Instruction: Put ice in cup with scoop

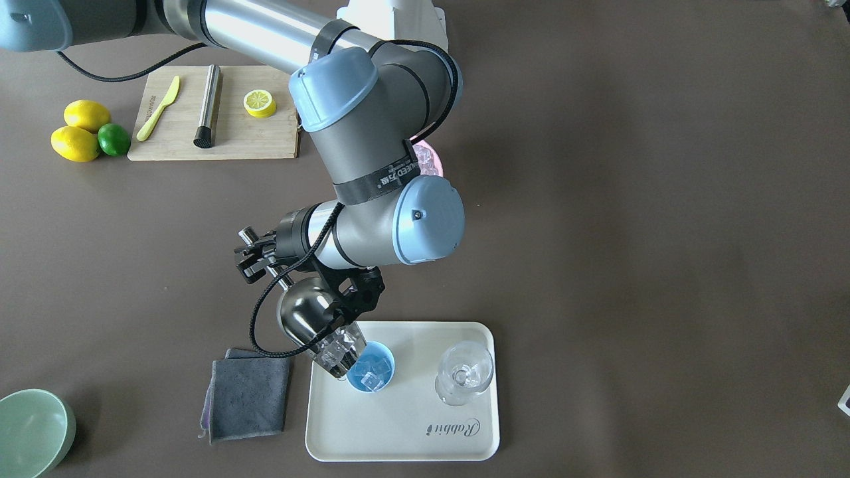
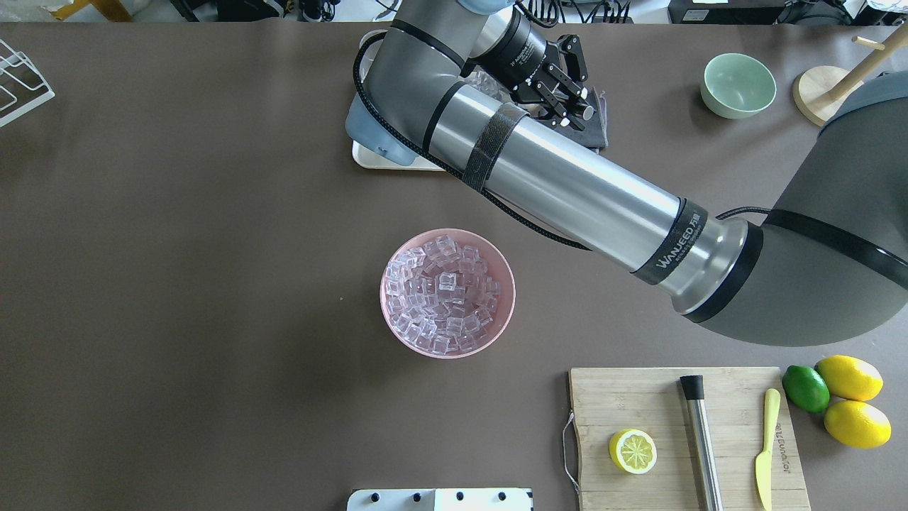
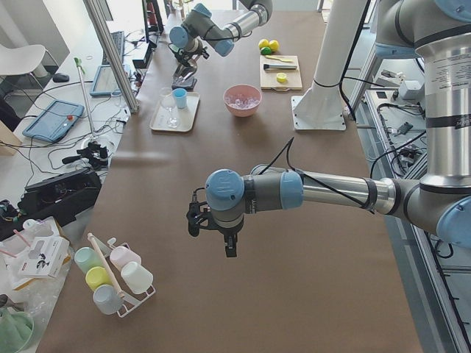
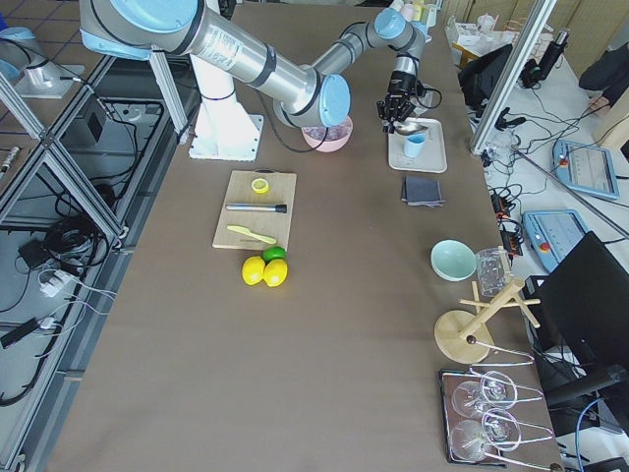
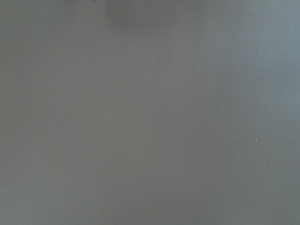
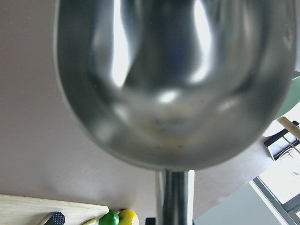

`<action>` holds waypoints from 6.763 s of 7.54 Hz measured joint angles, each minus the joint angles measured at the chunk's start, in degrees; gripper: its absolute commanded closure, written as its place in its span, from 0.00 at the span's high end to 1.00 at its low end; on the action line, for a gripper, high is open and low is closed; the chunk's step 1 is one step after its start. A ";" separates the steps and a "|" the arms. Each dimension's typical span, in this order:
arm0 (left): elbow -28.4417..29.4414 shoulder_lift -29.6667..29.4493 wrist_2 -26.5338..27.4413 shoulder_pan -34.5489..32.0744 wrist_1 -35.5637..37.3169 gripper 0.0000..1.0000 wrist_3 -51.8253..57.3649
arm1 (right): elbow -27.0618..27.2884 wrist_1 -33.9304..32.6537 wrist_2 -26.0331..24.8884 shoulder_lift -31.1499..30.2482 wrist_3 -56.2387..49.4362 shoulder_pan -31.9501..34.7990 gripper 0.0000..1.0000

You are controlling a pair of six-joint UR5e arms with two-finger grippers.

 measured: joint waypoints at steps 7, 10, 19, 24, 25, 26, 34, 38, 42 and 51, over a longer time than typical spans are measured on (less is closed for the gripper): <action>0.00 0.00 0.00 0.00 0.00 0.98 0.00 | 5.23 0.19 0.57 -2.90 0.96 -0.18 0.00; -0.07 0.00 0.00 0.00 0.00 0.98 0.00 | 17.70 1.75 10.03 -12.16 6.38 2.56 0.00; -0.13 0.00 0.00 0.03 0.00 0.98 0.00 | 54.59 30.46 36.42 -56.18 47.09 6.58 0.00; -0.15 0.00 0.00 0.09 0.00 0.98 0.00 | 52.70 36.96 41.35 -61.09 55.13 0.31 0.00; -0.14 0.00 0.00 0.09 0.00 0.98 0.00 | 52.41 37.35 41.17 -61.16 55.71 -1.30 0.00; -0.14 0.00 0.00 0.09 0.00 0.98 0.00 | 52.02 38.11 41.01 -61.32 56.01 -2.24 0.00; -0.15 0.00 0.00 0.13 0.00 0.98 0.00 | 48.86 44.41 39.00 -63.36 56.14 -4.21 0.99; -0.17 0.00 0.00 0.17 0.00 0.98 0.00 | 48.76 44.63 39.05 -62.88 55.78 -4.21 1.00; -0.09 0.00 0.00 0.19 0.00 0.98 0.00 | 54.13 44.18 35.09 -62.52 55.42 0.81 1.00; -0.25 -0.01 0.00 0.21 0.00 0.98 0.06 | 49.95 41.56 36.80 -75.51 11.62 36.91 1.00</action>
